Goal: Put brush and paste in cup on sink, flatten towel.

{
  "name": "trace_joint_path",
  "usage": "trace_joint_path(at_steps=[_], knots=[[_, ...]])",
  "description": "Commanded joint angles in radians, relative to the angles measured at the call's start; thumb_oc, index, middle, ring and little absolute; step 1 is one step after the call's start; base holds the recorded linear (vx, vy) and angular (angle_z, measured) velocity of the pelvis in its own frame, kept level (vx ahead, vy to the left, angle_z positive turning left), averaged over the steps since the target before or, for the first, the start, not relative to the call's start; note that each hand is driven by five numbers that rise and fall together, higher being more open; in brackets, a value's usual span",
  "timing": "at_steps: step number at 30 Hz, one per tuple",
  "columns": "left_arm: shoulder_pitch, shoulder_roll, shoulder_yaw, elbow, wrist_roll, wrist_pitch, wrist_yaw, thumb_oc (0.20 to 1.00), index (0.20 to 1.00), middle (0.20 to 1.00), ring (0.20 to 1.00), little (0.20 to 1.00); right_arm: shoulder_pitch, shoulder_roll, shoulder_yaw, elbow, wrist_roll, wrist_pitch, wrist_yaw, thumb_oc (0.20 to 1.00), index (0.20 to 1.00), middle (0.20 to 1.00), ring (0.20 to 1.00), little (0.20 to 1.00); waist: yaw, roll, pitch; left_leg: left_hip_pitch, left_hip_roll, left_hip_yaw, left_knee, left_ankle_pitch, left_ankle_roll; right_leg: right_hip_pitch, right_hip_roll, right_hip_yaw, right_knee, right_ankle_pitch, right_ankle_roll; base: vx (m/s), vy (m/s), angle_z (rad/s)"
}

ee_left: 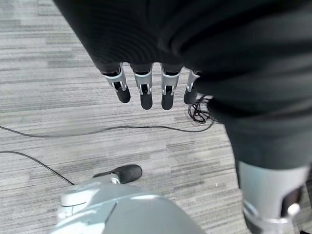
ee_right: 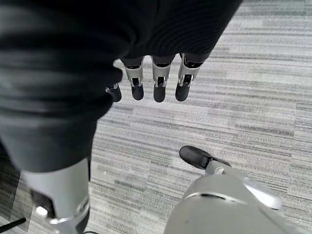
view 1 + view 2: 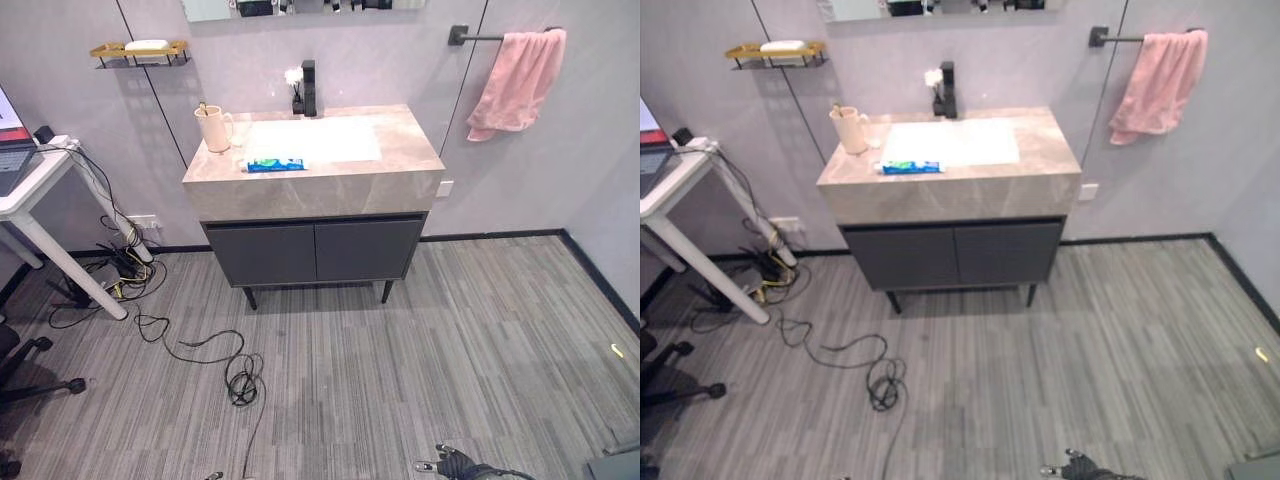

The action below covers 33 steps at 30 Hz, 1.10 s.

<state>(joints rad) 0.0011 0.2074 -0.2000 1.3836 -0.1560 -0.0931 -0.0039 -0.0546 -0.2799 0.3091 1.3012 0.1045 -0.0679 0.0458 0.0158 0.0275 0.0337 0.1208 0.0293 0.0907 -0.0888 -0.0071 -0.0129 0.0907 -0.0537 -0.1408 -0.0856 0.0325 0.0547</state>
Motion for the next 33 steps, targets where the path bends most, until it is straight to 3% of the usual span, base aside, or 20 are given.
trace_joint_path(at_steps=[1,11,21,33], knots=[[-0.037,0.007,0.011,0.047,-0.001,-0.024,0.010,1.000,1.000,1.000,1.000,1.000,-0.030,0.007,0.026,0.041,0.012,-0.028,-0.005,1.000,1.000,1.000,1.000,1.000,0.019,-0.044,-0.010,-0.008,-0.038,-0.043,0.011,-0.005,-0.002,-0.007,-0.035,0.050,0.027,-0.003,0.055,0.00,0.000,0.00],[-0.031,0.013,0.038,0.054,-0.020,-0.026,0.018,1.000,1.000,1.000,1.000,1.000,-0.022,0.016,-0.009,0.022,0.097,-0.034,0.014,1.000,1.000,1.000,1.000,1.000,0.021,-0.050,-0.014,-0.017,-0.047,-0.038,0.026,-0.018,0.008,-0.020,-0.051,0.063,0.047,-0.002,0.065,0.00,0.038,-0.01],[-0.054,0.025,0.014,0.028,-0.011,-0.035,0.032,1.000,1.000,1.000,1.000,1.000,-0.046,0.023,0.002,0.017,0.084,-0.030,-0.007,1.000,1.000,1.000,1.000,1.000,0.020,-0.053,0.018,-0.042,-0.066,-0.048,0.060,-0.032,0.036,-0.085,-0.066,0.073,0.169,-0.017,0.082,-0.02,0.065,0.00],[-0.064,0.033,-0.003,0.021,0.017,-0.039,0.046,1.000,1.000,1.000,1.000,1.000,-0.063,0.038,0.011,-0.006,0.104,-0.034,-0.011,1.000,1.000,1.000,1.000,1.000,0.027,-0.051,0.022,-0.042,-0.095,-0.049,0.060,-0.043,0.057,-0.098,-0.099,0.077,0.187,-0.005,0.100,0.01,0.074,0.01]])
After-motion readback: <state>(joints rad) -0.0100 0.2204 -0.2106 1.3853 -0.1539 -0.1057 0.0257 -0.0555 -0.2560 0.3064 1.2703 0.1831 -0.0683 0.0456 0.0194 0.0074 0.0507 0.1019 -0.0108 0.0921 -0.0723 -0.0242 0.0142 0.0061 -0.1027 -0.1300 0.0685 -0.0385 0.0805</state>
